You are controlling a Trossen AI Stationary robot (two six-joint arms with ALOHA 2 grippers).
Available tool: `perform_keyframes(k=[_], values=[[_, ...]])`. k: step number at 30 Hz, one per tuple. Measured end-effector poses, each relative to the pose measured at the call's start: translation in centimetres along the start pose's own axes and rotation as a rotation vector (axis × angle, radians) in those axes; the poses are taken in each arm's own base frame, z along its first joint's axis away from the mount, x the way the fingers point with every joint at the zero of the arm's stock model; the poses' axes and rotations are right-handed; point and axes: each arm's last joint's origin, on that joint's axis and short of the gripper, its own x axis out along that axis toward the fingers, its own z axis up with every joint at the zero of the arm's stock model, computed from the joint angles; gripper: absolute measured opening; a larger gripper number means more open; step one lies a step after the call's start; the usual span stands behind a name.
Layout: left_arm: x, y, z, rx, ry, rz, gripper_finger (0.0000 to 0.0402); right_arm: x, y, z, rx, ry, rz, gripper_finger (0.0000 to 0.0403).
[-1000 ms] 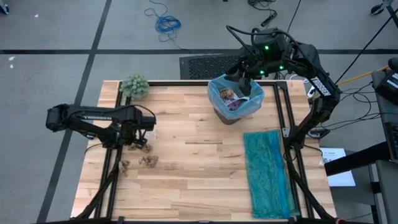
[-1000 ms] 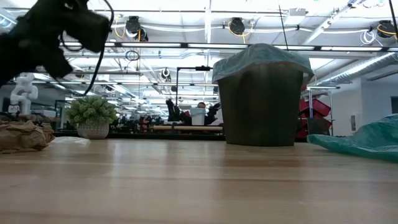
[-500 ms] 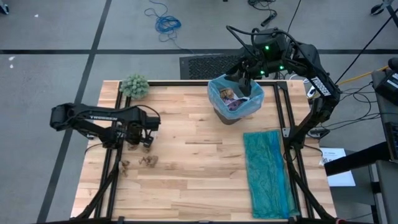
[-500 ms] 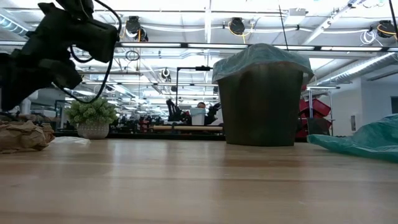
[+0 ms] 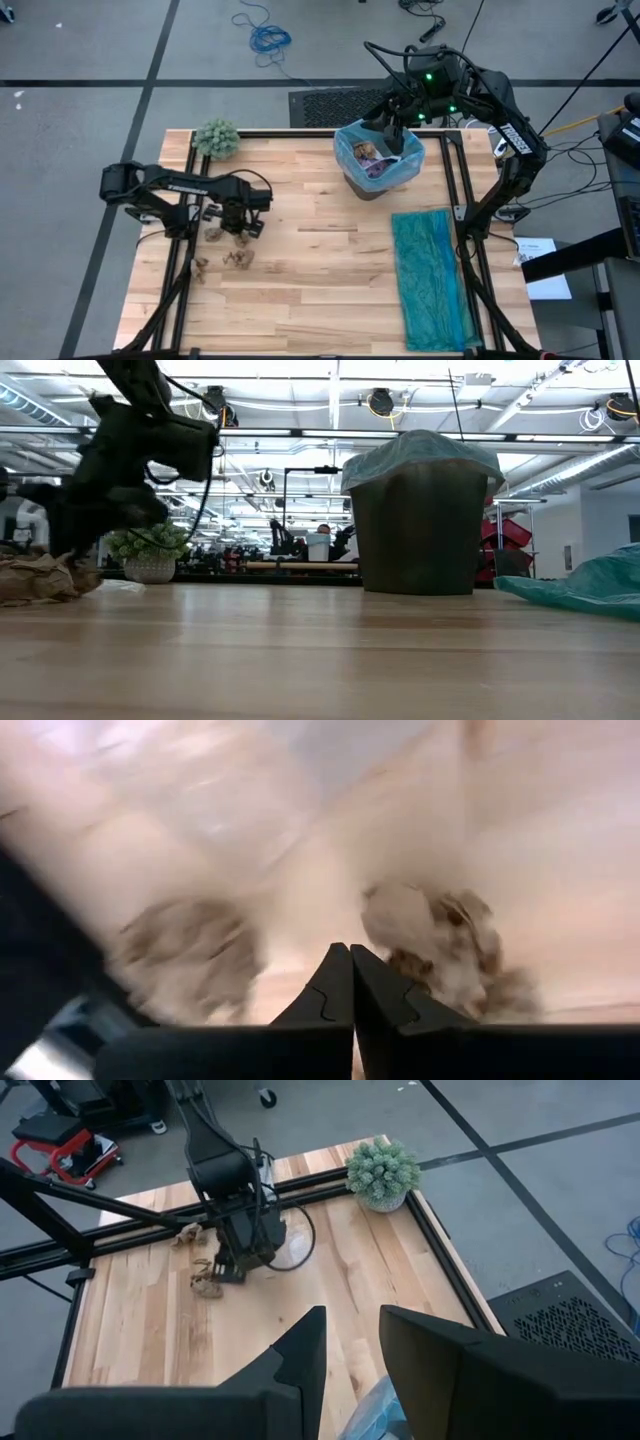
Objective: Place trash/remove bag and relplace
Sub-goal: Put the transparent plastic into the trash bin
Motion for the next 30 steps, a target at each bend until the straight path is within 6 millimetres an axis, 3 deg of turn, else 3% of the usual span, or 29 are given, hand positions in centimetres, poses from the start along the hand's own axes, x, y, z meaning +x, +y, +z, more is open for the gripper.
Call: perform_keyframes(k=[6, 11, 14, 18, 30], values=[[1.0, -2.5, 1.4, 0.036, -0.025, -0.162, 0.0000, 0.0, 0.0, 0.0, 0.000, 0.001, 0.001, 0.0088], [-1.7, -4.0, 1.7, 0.059, -0.071, -0.181, 0.0000, 0.0, 0.0, 0.0, -0.006, 0.000, 0.001, 0.0088], [-2.9, -3.1, 1.8, 0.048, -0.096, -0.068, 0.0000, 0.0, 0.0, 0.0, -0.024, 0.000, 0.002, 0.0088], [-2.5, -1.9, 3.1, 0.012, -0.120, -0.034, 0.0000, 0.0, 0.0, 0.0, -0.047, 0.000, 0.002, 0.0088], [-2.2, 1.9, 8.8, -0.163, -0.276, 0.038, 0.0000, 0.0, 0.1, 0.0, -0.058, 0.000, 0.007, 0.0088]])
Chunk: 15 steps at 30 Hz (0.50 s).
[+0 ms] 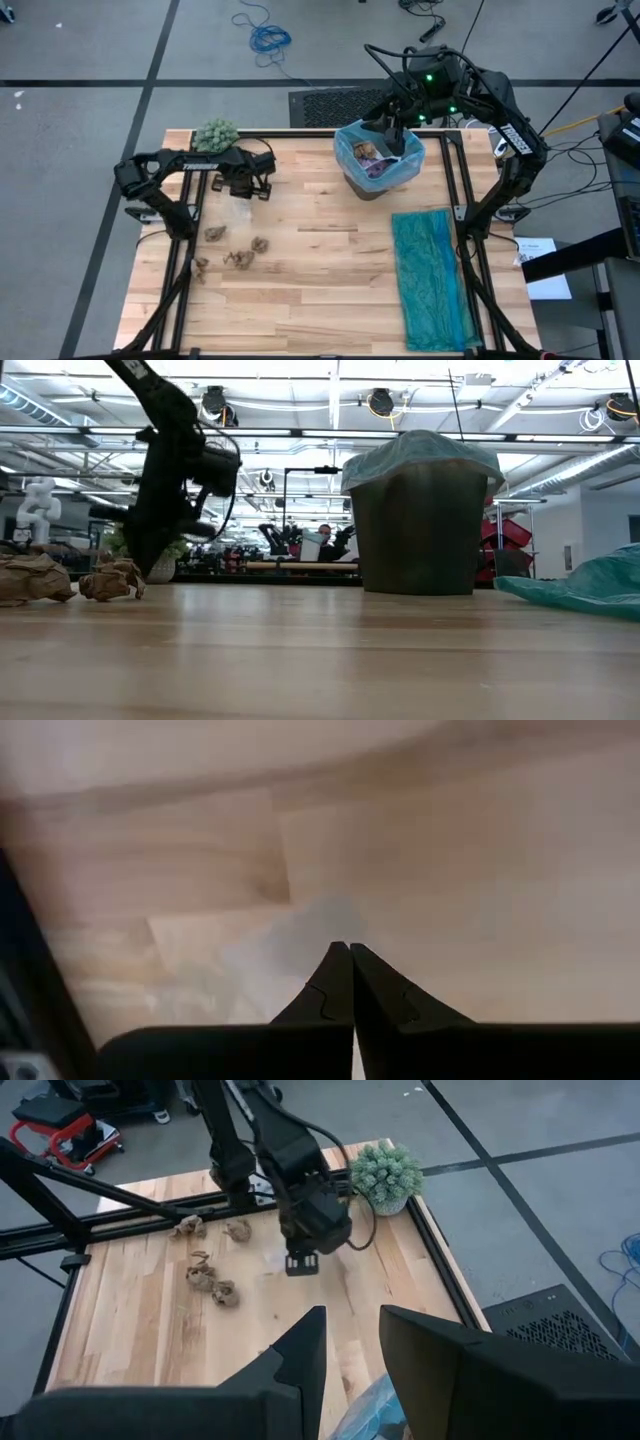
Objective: Place trash/remove bag and relplace
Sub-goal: Put the transparent plastic into the trash bin
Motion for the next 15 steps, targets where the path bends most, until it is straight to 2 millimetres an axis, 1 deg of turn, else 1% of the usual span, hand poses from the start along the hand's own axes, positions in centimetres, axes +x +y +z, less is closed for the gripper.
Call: perform_keyframes(k=[3, 5, 8, 10, 15], values=[[1.4, 0.2, 0.6, -0.011, 0.055, -0.020, 0.0000, 0.0, 0.0, 0.0, 0.000, -0.001, 0.000, 0.0088], [2.2, 0.2, 0.6, -0.015, 0.079, -0.024, 0.0000, 0.0, 0.0, 0.0, 0.000, -0.001, 0.001, 0.0088], [2.6, -0.3, 0.7, -0.011, 0.093, -0.069, 0.0000, 0.0, 0.2, 0.0, -0.002, -0.001, 0.004, 0.0084], [2.4, -1.5, 0.9, -0.009, 0.060, -0.180, 0.0000, 0.0, 0.2, 0.0, -0.003, 0.000, 0.007, 0.0080], [0.9, -4.7, 1.4, 0.022, -0.037, -0.409, 0.0000, 0.0, 0.3, 0.0, -0.026, -0.001, 0.010, 0.0070]])
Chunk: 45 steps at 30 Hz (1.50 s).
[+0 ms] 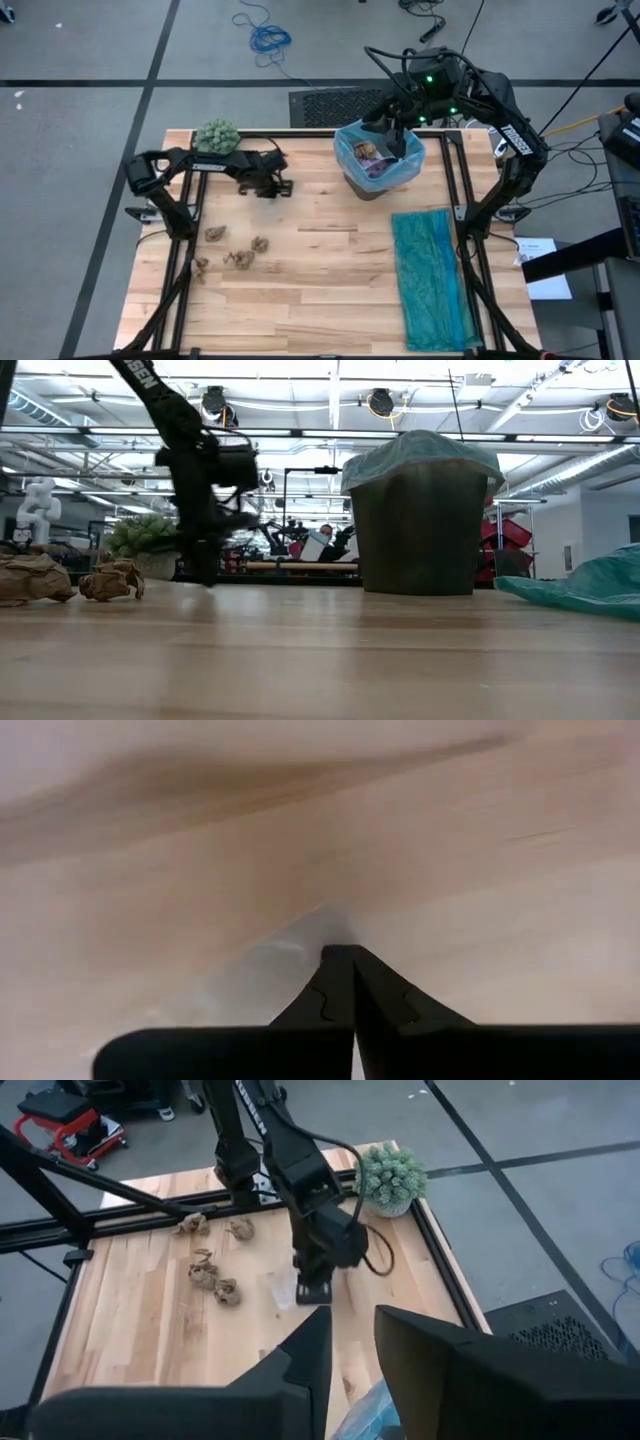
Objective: Place trash/remove bag and relplace
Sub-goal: Put the transparent plastic into the trash bin
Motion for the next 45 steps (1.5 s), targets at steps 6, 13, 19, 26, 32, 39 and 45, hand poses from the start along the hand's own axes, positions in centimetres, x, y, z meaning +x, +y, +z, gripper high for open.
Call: perform_keyframes(k=[6, 13, 19, 26, 32, 39, 45], values=[[-1.9, -3.8, 0.8, 0.102, -0.075, -0.146, 0.0000, 0.0, 0.0, 0.0, -0.016, -0.002, 0.000, 0.0063], [-7.7, -7.4, 2.1, 0.287, -0.087, -0.222, 0.0000, 0.0, 0.1, 0.2, 0.008, -0.016, 0.011, 0.0064], [-16.2, -7.8, 0.9, 0.389, -0.099, -0.197, 0.0000, 0.4, 0.5, 0.2, 0.111, -0.007, 0.121, 0.0064], [-22.3, -3.3, -2.0, 0.318, -0.117, -0.137, 0.0000, 3.4, 0.9, 0.1, 0.157, 0.071, 0.232, 0.0064], [-23.7, 0.1, -4.5, 0.216, -0.159, -0.244, 0.0000, 8.3, 0.7, 0.0, 0.206, 0.159, 0.334, 0.0064], [-19.1, 2.8, -5.5, 0.145, -0.042, -0.134, 0.0000, 15.5, 1.2, -0.4, 0.195, 0.196, 0.424, 0.0064], [-13.6, 3.8, -4.8, 0.129, -0.005, -0.057, 0.0000, 20.8, 2.1, -1.5, 0.157, 0.237, 0.449, 0.0064]])
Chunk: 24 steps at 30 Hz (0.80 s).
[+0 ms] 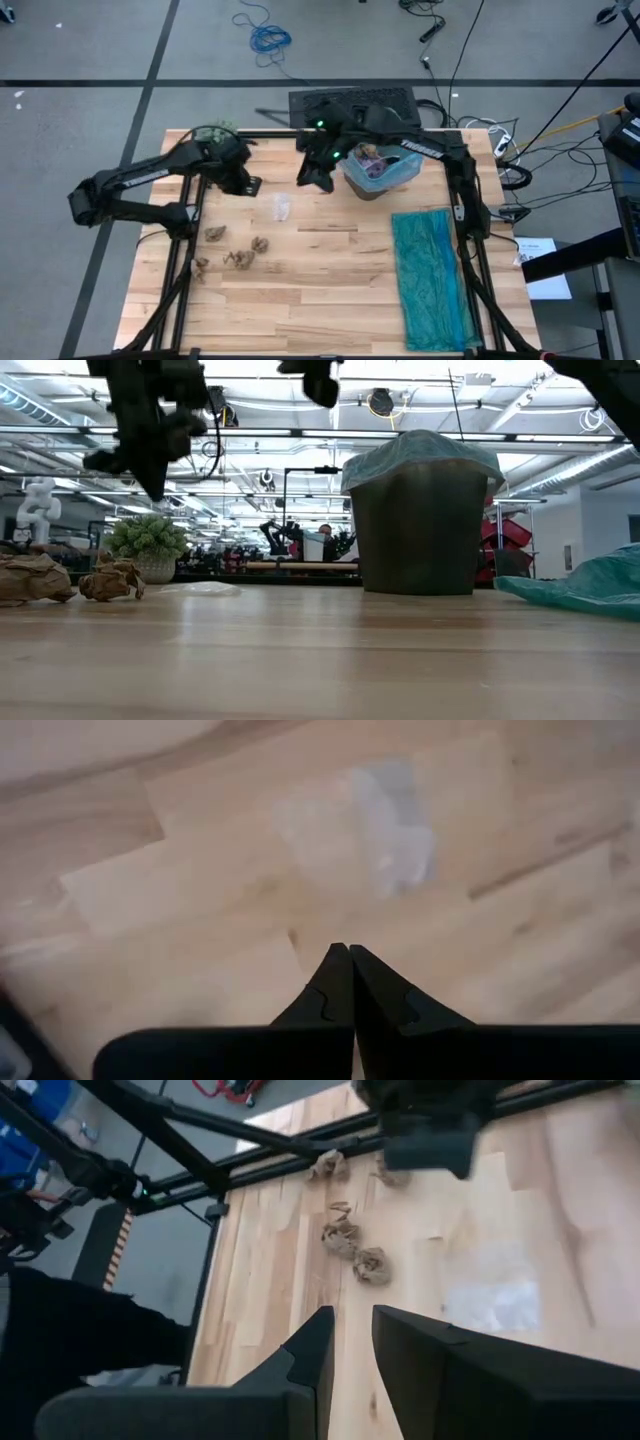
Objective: Place trash/remove bag and relplace
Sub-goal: Put the transparent plastic into the trash bin
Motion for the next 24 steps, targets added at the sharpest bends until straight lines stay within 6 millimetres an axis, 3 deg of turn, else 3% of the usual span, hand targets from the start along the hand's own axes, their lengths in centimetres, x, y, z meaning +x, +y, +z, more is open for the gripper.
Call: perform_keyframes(k=[5, 10, 17, 21, 24], values=[[3.9, 1.1, -0.2, -0.009, 0.080, -0.040, 0.0000, 3.2, -0.6, -0.3, -0.076, 0.043, 0.014, 0.0064], [6.2, 1.7, -0.3, -0.005, 0.094, -0.089, 0.0000, 6.0, -2.1, -0.9, -0.136, 0.088, 0.051, 0.0064], [8.5, 2.5, -0.4, -0.034, 0.131, -0.065, 0.0000, 6.9, -4.3, -1.4, -0.210, 0.118, 0.060, 0.0063], [9.6, 2.6, -0.2, -0.049, 0.133, -0.064, 0.0000, 7.7, -5.8, -1.9, -0.175, 0.130, 0.047, 0.0063], [10.5, 2.8, 0.1, -0.080, 0.130, -0.063, 0.0000, 9.5, -6.9, -2.8, -0.089, 0.162, 0.043, 0.0063]])
